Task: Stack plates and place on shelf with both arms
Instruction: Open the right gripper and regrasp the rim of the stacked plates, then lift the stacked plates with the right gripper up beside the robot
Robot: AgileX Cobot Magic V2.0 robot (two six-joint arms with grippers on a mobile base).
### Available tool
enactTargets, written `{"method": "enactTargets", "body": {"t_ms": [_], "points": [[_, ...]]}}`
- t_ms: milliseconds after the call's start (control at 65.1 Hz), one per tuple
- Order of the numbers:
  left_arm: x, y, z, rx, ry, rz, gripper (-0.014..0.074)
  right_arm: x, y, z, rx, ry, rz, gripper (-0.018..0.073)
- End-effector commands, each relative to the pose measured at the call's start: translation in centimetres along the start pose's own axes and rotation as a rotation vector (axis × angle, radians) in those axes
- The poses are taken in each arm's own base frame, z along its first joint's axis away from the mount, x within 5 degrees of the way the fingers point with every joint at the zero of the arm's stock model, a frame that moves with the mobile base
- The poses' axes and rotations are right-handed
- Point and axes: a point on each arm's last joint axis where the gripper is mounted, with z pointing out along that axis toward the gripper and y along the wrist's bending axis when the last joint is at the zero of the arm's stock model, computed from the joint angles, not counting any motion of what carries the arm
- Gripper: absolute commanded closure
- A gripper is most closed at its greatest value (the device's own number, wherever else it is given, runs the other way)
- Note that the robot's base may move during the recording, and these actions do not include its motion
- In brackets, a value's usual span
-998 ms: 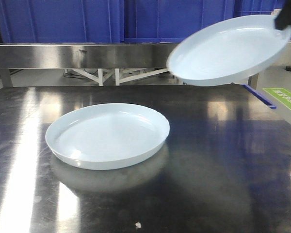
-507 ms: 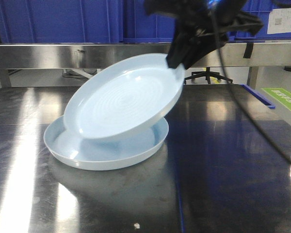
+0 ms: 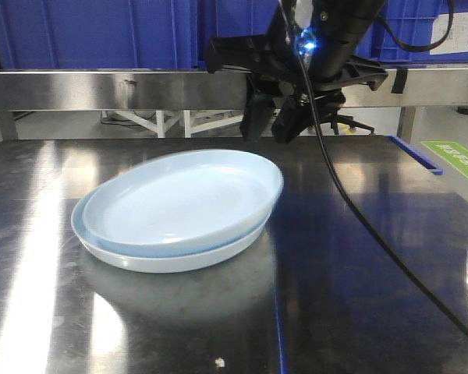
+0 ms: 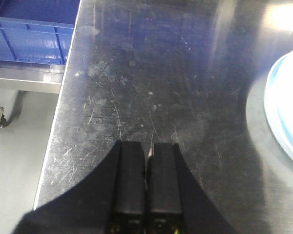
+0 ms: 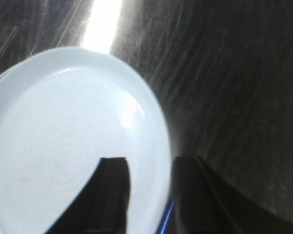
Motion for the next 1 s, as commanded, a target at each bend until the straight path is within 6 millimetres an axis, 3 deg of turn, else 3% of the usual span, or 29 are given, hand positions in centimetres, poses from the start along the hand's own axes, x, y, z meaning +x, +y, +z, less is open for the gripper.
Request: {"method": "enactTargets", "body": {"t_ms": [0, 860, 982], "points": [[-1.6, -0.3, -0.5, 0.015, -0.108, -0.006, 0.0512, -2.0, 0.6, -2.4, -0.03, -0.137, -0.016, 0.0141], [-1.6, -0.3, -0.5, 0.015, -0.108, -0.006, 0.0512, -0.1, 0.2, 3.0, 0.01, 0.029, -0.018, 0.0143], [-1.6, -0.3, -0.5, 0.015, -0.108, -0.006, 0.0512, 0.2, 0.6, 3.5, 0.006, 0.04, -0.027, 0.0222]]}}
